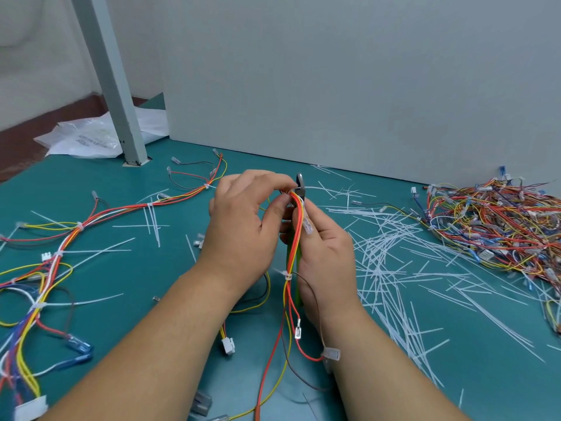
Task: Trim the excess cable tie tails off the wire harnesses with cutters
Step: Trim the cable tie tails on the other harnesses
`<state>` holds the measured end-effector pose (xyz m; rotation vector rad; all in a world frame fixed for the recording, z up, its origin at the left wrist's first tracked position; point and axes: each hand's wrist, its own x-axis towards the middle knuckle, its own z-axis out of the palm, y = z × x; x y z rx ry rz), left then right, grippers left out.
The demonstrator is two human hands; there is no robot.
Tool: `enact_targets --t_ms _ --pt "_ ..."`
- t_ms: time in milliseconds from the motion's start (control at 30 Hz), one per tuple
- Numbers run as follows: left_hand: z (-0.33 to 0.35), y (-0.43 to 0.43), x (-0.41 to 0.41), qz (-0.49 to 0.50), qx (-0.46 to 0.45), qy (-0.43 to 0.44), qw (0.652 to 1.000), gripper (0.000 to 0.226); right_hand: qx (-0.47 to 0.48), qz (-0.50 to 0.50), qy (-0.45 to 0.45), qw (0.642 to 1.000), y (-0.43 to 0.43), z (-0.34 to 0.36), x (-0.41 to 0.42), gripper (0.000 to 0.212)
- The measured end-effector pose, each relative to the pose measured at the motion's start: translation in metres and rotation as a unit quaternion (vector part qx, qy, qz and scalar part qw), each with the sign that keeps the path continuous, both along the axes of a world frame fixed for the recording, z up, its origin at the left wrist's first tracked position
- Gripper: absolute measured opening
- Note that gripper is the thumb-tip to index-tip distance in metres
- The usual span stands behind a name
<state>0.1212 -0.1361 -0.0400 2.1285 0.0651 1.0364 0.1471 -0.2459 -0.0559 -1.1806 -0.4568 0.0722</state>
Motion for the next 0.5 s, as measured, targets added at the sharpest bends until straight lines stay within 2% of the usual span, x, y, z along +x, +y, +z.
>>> enact_targets --t_ms 167,367,500 --pt "0.0004 0.0011 -0.002 0.015 -0.007 -0.002 1.0 0.017 -0.052 -0.006 -0.029 0.998 -0.0011 0.002 -0.0018 0.03" --pt "-0.0009 0.0021 -0.0026 0.016 -0.02 -0.007 1.0 0.018 -0.109 -0.061 -0.071 0.99 -0.0013 -0.0017 -0.0007 0.03" --pt "-0.0009 0.0009 -0.0032 0.013 -0.029 -0.01 0.999 0.02 -0.111 -0.091 -0.066 0.987 -0.0012 -0.0059 0.0014 0.024"
